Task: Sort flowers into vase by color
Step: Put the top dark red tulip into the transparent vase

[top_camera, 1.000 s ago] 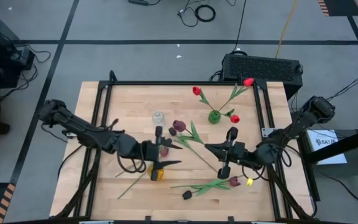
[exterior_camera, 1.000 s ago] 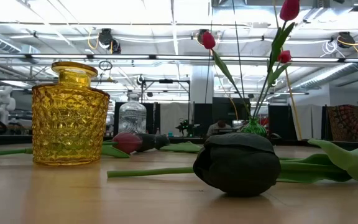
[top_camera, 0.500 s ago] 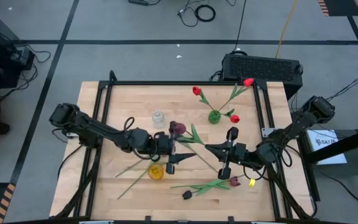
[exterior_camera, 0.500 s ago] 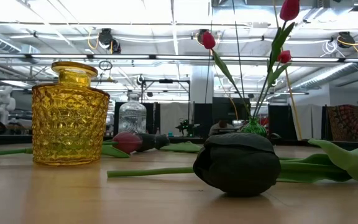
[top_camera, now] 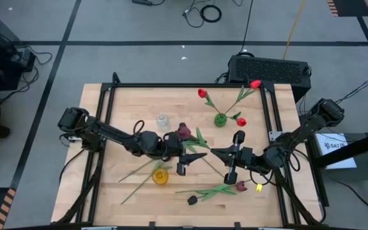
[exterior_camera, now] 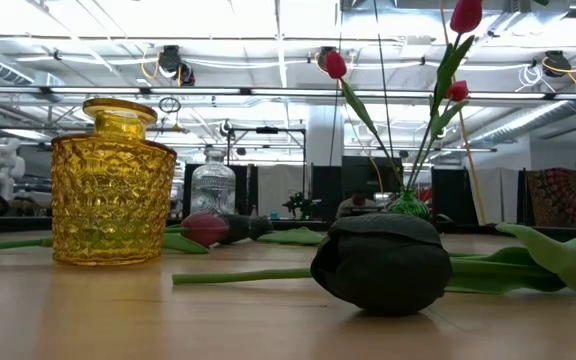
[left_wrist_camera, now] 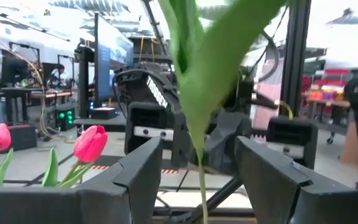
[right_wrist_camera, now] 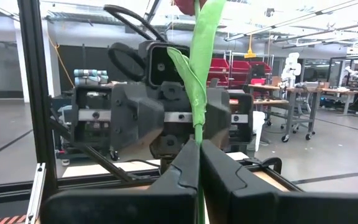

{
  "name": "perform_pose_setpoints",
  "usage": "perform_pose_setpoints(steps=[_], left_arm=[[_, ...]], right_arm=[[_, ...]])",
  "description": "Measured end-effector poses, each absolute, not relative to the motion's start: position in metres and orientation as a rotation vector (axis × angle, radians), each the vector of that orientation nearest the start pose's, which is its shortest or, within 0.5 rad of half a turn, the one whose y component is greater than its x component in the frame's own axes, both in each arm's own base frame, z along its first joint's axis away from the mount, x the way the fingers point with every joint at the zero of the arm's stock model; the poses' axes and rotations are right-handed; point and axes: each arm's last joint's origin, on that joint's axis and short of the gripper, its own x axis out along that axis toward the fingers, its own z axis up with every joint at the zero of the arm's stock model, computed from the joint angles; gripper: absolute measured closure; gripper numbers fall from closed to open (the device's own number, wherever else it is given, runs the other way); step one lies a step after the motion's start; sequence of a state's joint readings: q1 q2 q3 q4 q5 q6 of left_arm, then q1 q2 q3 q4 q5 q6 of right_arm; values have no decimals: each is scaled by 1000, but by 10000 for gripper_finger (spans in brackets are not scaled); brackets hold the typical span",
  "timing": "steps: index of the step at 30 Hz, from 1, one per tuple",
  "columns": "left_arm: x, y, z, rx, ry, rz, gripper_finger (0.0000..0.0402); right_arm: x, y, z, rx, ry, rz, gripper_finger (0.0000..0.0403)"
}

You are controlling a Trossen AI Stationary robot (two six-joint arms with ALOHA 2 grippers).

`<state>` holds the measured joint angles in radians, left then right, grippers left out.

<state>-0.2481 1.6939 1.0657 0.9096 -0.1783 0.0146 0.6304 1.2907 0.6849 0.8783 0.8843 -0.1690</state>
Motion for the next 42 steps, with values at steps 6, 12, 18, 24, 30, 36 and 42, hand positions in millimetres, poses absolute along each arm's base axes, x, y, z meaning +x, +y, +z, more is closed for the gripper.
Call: perform_pose_setpoints(steps=[6,12,18,24,30,36,42], left_arm=[[369,-84,296,-49,-268,-77,192],[370,-84,294,-45,-252,-77,217],[371,-79,293,-40,-235,-67,273],[372,-78,292,-34,-223,-92,342],[372,-78,291,-30,-216,-110,393],[373,-73,289,-28,-180,-147,386],[363,-64,301,-30,-107,-164,385]], right_arm=[[229,137,288,16,-162,-275,403],[233,133,286,31,-146,-271,403],[233,132,286,29,-147,-266,403],[233,132,285,25,-143,-267,403],[233,132,285,24,-141,-268,399],[233,132,285,36,-141,-272,352],[232,132,286,53,-142,-294,283]])
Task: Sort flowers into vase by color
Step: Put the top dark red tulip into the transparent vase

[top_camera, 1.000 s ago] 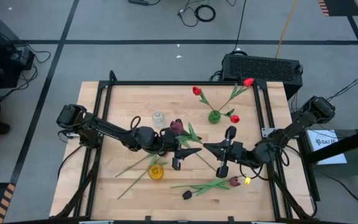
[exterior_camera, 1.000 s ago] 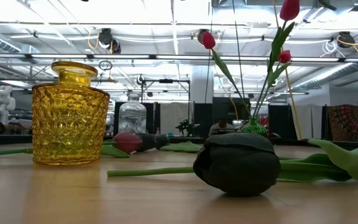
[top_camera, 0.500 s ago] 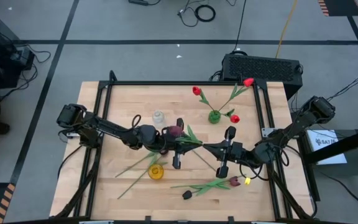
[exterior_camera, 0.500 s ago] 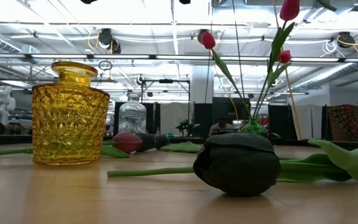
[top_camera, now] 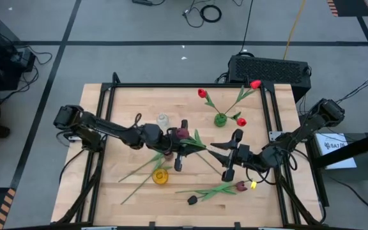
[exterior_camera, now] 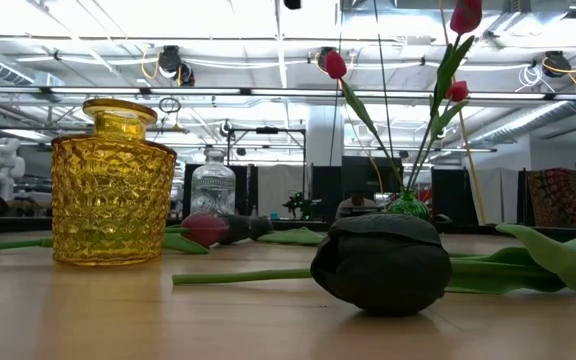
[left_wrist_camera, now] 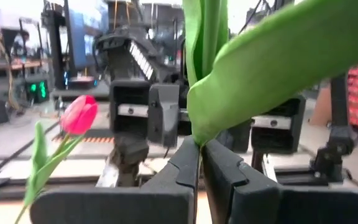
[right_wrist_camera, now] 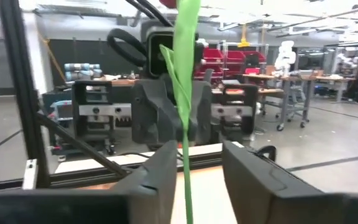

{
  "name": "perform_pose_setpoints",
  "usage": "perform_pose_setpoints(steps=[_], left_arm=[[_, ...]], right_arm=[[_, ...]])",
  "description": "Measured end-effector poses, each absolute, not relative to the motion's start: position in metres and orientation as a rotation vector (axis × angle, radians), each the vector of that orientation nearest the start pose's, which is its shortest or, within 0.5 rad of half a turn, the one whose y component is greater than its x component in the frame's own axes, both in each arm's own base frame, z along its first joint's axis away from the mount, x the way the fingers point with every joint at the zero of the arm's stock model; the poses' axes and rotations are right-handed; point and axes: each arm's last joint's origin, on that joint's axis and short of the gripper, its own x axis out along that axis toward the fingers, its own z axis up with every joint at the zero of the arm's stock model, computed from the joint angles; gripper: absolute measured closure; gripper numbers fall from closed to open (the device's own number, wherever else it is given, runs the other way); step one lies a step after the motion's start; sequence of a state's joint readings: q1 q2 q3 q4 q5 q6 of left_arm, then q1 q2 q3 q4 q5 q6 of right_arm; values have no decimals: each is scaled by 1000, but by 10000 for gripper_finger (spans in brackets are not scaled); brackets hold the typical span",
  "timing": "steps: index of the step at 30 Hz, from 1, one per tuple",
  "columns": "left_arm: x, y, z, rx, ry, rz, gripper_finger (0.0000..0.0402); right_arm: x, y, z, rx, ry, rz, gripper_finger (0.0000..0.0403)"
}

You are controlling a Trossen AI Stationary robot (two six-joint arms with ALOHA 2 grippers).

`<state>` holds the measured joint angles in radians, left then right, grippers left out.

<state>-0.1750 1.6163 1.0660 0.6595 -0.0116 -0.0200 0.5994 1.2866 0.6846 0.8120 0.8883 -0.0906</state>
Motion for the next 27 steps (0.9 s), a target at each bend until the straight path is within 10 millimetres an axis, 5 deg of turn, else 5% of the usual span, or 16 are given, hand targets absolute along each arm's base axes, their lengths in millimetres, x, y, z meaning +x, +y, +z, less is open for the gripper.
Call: perform_pose_setpoints(steps=[9,19,27], left_arm=[[304,-48,334,10,-20,-115,385],[221,-15,317,45,-64,189,385],[174,5,319,-30,-60,275,385]], right_arm=[[219,140,292,4,-131,-342,224],[218,140,292,-2,-131,-343,229],[218,140,292,-20,-128,-344,230]])
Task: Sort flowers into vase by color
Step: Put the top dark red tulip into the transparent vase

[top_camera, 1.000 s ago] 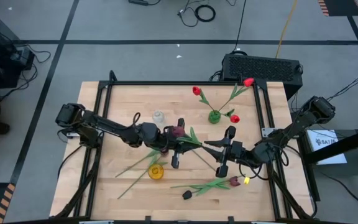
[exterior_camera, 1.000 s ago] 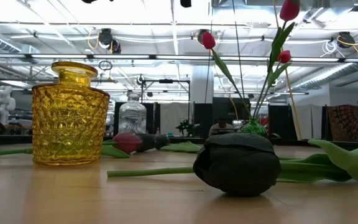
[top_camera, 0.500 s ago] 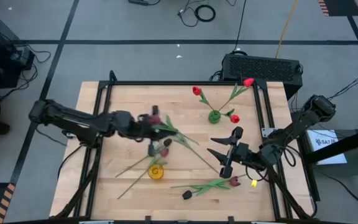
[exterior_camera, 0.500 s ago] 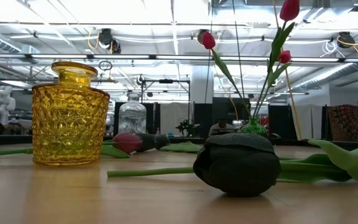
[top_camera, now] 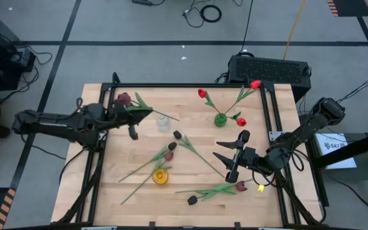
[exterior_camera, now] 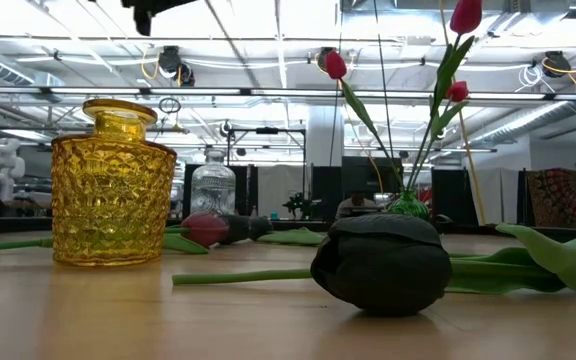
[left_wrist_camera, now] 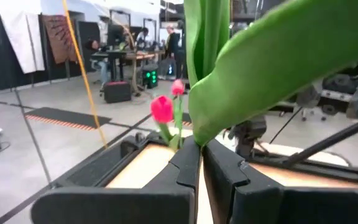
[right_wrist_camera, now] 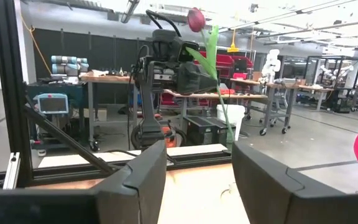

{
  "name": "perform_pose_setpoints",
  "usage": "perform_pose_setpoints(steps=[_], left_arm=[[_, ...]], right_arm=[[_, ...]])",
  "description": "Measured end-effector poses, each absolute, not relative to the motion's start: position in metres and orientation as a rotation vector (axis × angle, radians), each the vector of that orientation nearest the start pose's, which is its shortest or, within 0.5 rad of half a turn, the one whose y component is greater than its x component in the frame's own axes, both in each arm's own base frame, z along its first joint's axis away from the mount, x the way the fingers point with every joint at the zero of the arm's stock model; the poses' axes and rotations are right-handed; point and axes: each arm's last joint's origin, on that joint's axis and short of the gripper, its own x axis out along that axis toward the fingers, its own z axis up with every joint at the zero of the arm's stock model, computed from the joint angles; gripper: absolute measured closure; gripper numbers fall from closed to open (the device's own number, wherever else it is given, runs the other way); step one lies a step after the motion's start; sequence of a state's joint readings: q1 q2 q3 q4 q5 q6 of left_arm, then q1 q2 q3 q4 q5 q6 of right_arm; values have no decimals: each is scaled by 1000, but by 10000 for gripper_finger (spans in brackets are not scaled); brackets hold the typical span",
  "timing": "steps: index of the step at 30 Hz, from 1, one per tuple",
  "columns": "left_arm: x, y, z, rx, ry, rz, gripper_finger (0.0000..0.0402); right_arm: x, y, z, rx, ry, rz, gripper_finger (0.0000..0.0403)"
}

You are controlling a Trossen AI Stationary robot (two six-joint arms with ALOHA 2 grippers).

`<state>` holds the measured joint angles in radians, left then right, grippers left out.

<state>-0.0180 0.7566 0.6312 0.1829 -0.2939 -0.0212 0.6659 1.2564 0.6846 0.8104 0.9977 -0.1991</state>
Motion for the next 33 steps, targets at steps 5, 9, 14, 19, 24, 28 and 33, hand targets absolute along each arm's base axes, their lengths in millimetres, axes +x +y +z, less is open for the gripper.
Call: perform_pose_setpoints(steps=[5,9,14,19,24,28,33], left_arm=[[159,8,319,-41,-25,293,385],[149,12,317,-43,17,317,385],[139,17,311,-57,86,355,385],[134,18,310,-58,97,368,385],[133,21,309,-52,109,395,385],[134,24,308,-53,118,424,385],[140,26,305,-51,146,433,385]], right_arm=[[218,140,291,-29,-118,-344,230],[218,140,290,-35,-111,-344,230],[218,140,290,-16,-112,-343,232],[218,140,290,-19,-112,-343,232],[218,140,290,-35,-109,-344,232],[218,140,290,-34,-109,-344,232],[218,140,290,-28,-110,-344,232]])
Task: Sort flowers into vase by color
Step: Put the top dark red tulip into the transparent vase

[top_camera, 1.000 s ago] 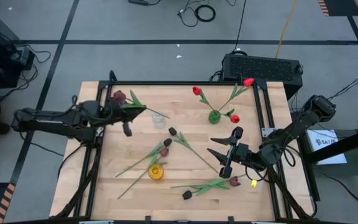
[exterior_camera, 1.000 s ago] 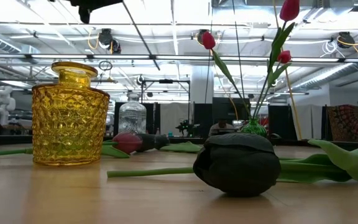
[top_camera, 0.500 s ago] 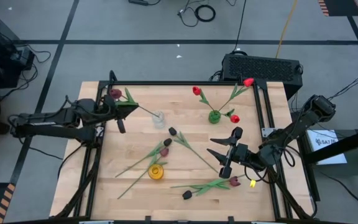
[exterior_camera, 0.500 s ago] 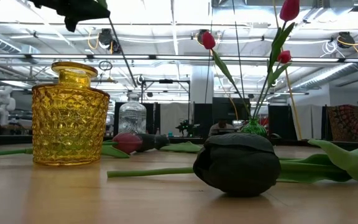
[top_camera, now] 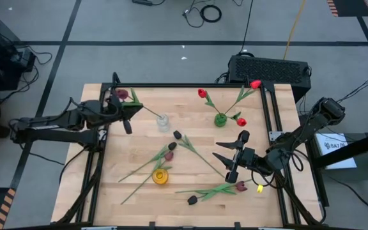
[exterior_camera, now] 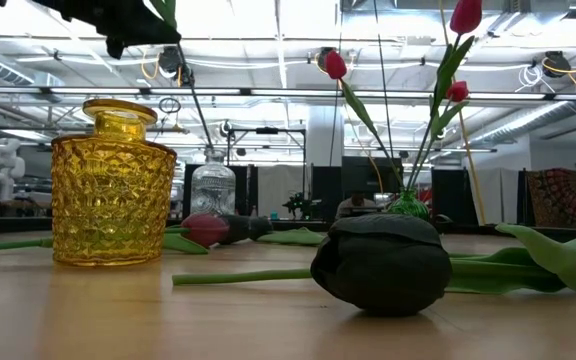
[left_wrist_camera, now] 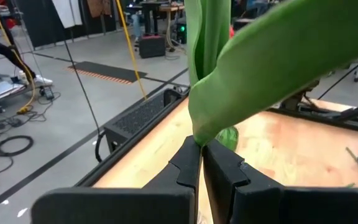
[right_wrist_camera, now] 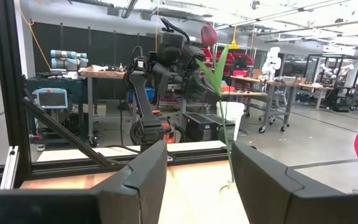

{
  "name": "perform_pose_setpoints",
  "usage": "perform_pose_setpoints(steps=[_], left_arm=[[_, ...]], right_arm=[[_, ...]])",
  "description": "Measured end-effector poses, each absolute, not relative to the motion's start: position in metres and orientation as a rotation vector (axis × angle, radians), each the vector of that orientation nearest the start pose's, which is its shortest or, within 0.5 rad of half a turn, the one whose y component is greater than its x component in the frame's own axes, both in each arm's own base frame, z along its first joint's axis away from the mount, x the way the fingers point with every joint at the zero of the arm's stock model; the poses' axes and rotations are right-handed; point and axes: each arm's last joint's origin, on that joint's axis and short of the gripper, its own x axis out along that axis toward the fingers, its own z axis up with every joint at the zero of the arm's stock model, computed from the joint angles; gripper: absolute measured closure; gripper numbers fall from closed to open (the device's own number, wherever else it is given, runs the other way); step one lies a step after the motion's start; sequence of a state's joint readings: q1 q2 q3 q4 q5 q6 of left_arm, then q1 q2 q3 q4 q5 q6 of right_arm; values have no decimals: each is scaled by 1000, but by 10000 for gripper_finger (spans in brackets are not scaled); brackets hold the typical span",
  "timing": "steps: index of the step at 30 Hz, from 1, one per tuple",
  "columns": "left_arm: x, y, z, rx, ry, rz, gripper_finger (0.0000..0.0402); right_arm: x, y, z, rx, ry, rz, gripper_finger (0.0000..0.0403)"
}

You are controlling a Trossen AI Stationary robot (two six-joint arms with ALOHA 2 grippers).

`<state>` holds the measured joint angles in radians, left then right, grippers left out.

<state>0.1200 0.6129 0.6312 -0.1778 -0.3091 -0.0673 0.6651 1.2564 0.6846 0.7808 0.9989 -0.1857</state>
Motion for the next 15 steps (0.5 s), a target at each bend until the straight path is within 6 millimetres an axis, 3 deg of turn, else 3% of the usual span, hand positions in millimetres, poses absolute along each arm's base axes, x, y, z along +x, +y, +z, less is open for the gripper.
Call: perform_pose_setpoints(steps=[15], left_arm=[[160,29,292,-68,233,484,385]], right_arm=[[218,140,290,-30,-110,-344,232]])
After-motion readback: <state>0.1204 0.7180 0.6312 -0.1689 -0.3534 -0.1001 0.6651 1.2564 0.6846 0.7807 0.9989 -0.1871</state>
